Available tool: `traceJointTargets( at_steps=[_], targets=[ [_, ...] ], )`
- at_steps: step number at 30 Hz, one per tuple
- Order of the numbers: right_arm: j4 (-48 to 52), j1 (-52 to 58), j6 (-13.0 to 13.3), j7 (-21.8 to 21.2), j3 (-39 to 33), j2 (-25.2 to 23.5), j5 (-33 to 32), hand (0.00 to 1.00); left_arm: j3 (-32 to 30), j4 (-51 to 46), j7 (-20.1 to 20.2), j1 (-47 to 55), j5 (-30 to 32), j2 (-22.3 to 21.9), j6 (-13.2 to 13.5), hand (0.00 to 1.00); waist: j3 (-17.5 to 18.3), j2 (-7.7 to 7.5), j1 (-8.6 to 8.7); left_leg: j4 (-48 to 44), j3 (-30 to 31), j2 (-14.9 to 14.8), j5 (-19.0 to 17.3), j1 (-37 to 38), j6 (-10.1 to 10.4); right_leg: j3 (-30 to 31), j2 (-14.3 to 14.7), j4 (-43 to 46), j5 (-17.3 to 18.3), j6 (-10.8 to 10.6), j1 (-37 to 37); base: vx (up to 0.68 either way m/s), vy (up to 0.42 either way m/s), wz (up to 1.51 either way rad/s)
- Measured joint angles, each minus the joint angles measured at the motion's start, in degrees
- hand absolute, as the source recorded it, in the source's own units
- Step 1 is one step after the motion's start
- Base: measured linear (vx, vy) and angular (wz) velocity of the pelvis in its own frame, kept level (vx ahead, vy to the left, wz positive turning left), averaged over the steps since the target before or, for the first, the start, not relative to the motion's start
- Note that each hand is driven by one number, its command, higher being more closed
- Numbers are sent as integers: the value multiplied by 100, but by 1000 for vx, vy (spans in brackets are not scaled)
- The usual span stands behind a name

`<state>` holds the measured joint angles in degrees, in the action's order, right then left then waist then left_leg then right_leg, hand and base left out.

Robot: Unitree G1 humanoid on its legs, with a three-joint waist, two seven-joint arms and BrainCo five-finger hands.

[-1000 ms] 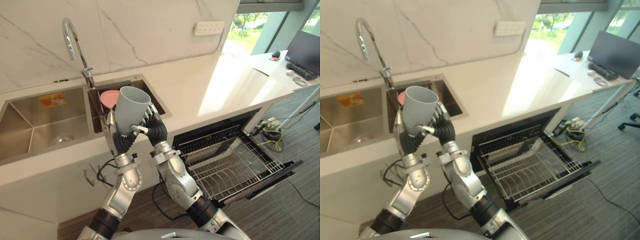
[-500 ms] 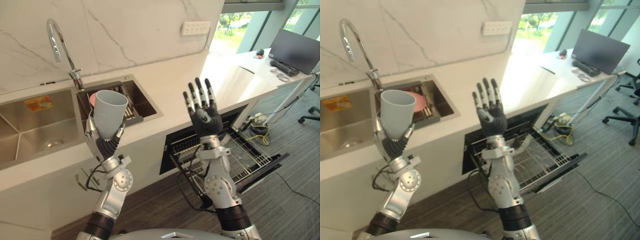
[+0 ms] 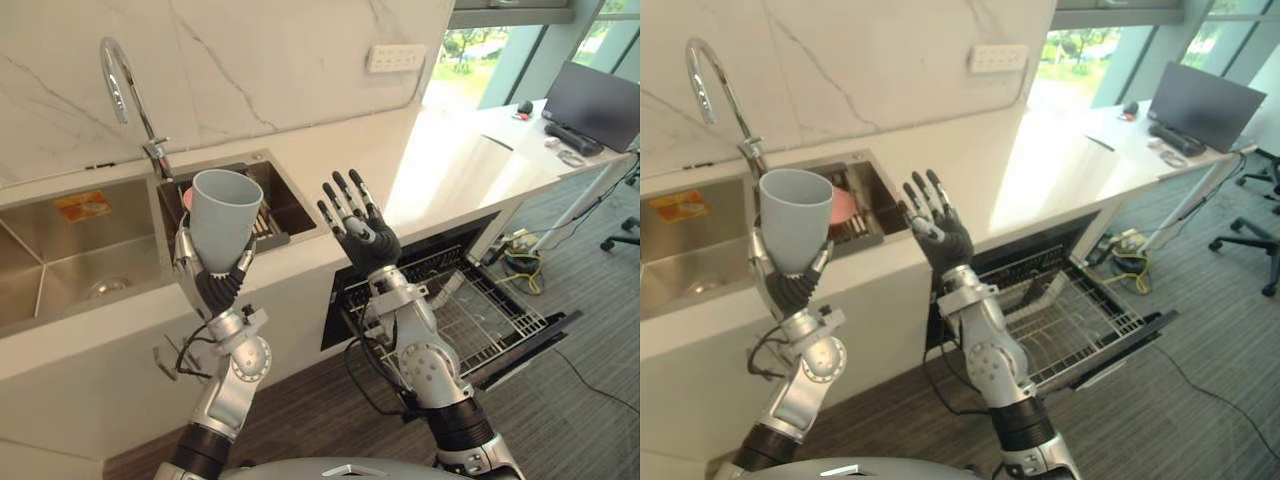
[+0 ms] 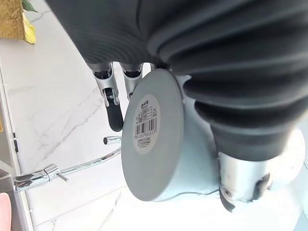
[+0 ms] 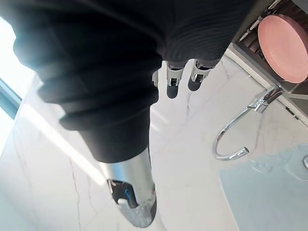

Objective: Walk over to the sink, pick up the cup, carry it to the dishwasher, place the cup inside the dishwasher, then close the dishwasher door

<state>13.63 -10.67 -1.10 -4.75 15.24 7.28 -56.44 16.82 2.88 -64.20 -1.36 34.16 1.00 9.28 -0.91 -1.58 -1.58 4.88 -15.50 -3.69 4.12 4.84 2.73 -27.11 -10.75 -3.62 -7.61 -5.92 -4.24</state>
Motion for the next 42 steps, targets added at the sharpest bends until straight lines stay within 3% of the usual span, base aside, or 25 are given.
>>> traceJointTargets(
  at_steps=[7, 13, 21, 28, 34, 42],
  targets=[
    [-611, -548, -23, 432, 275, -10, 875, 0, 137, 30, -3, -187, -9, 25, 16, 100, -22, -31, -46, 3, -55, -10, 19, 86, -8, 87, -9, 88, 51, 15, -2, -11, 2, -3],
    [-614, -552, -19, 661, 266, -11, 969, 0, 143, 160, -27, -187, -10, 101, 146, 100, -22, -31, -55, 4, -80, -10, -5, 113, 32, 125, -14, 105, 52, 15, -1, -2, 1, -2],
    [-613, -551, -69, 606, 253, -11, 960, 0, 229, 170, -139, -188, 106, 124, 198, 100, -26, -31, -50, 4, -73, -9, -6, 93, 36, 123, -16, 101, 58, 7, 16, 4, 0, 0],
    [-609, -548, -452, 256, 252, -6, 834, 0, 503, 170, -68, -228, 322, 122, 119, 100, -42, -52, -43, 4, -20, -1, 22, 44, -4, 77, -17, 97, 69, -14, 24, 19, -3, 3],
    [-609, -550, -539, 234, 266, -7, 665, 0, 728, 177, 196, -399, 311, 123, -51, 100, -42, -53, -69, 3, -9, 5, 25, 41, -7, 66, -18, 96, 66, -17, 21, 1, 0, 1],
    [-608, -702, -579, 246, 393, -3, 617, 0, 858, 243, 250, -440, 236, 120, -61, 100, -42, -53, -72, 3, -6, 4, 34, 46, -10, 66, -18, 101, 70, -12, 19, 0, 0, 0]
  ],
)
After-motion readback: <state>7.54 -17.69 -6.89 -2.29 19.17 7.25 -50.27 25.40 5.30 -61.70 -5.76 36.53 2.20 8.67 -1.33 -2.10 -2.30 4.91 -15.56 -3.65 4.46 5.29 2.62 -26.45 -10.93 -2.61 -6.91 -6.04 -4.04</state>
